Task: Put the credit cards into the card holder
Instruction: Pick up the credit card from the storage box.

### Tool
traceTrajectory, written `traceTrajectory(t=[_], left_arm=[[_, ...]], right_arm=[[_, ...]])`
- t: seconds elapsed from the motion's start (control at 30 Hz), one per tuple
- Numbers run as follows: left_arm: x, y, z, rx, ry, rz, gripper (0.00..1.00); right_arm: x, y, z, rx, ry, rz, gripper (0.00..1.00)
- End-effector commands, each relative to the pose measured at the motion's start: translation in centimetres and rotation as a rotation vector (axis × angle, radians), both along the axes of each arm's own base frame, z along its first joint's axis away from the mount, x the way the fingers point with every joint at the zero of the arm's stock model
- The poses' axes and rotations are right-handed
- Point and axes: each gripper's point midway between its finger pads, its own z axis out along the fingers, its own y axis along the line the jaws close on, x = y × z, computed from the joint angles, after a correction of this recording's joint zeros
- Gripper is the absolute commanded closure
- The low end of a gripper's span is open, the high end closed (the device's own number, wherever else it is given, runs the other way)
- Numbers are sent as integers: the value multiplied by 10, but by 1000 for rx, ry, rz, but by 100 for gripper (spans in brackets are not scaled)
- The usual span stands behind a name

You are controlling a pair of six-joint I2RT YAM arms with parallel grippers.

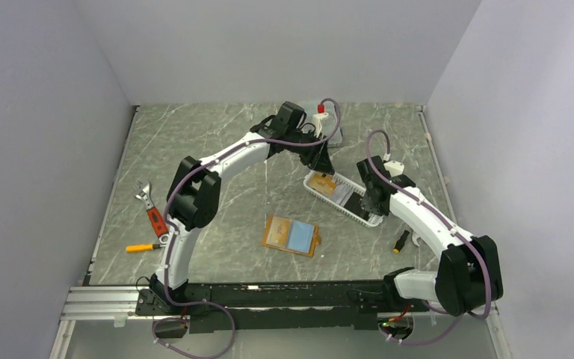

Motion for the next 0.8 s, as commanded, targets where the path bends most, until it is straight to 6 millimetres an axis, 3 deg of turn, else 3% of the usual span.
traceTrajectory(t=[0.0, 0.17, 0.3, 0.43, 0.63, 0.77], left_arm=[[32, 4, -35, 81, -76, 40, 50], [35, 5, -68, 133, -54, 22, 52], [28, 7, -83, 155, -34, -1, 52], [35, 16, -99, 224, -71, 26, 52], [55, 48, -107, 352, -186, 149, 53], [59, 79, -109, 430, -232, 208, 53]], right_arm=[[8, -2, 8, 0, -46, -25, 100], [9, -2, -4, -18, -6, -22, 100], [12, 1, -14, -12, 14, -18, 100], [17, 5, -18, -1, 8, -8, 100], [20, 9, -29, 7, 22, 12, 100], [35, 24, -33, 69, -12, 64, 100]])
